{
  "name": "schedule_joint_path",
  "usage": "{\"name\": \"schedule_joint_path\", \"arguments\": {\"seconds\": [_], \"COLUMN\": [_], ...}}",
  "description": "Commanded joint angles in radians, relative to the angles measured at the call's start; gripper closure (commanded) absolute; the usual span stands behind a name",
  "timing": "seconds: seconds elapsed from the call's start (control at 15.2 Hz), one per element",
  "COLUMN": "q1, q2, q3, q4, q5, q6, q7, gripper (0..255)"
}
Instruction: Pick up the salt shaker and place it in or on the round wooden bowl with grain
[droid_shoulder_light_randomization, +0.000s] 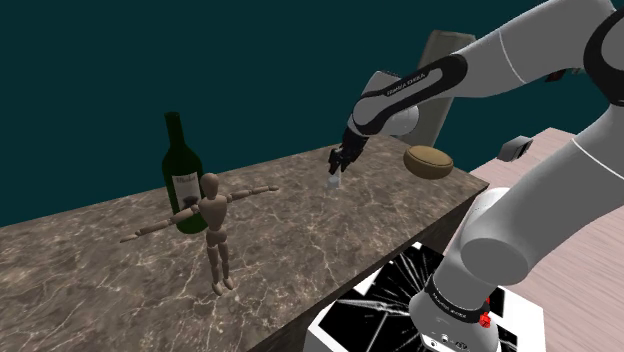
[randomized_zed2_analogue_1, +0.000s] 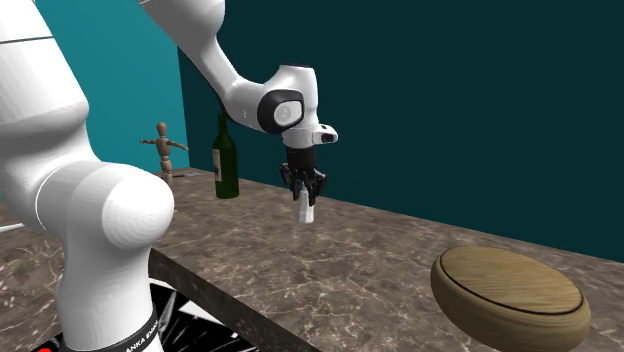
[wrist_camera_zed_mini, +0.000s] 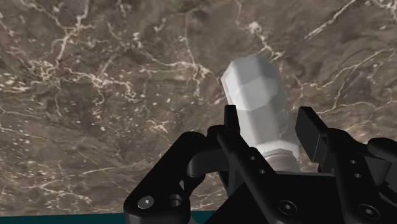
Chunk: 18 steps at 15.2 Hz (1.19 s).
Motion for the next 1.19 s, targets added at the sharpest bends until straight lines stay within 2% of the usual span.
{"name": "schedule_joint_path", "arguments": {"seconds": [0.0,1.12], "q1": [-0.007,-0.034], "q2": [-0.023,-0.142], "q3": [0.008,0.047], "q4": [0.013,0.155], "q5": [-0.014,-0.061], "q6": [-0.036,-0.293], "q7": [0.015,0.077], "gripper": [255,255]}}
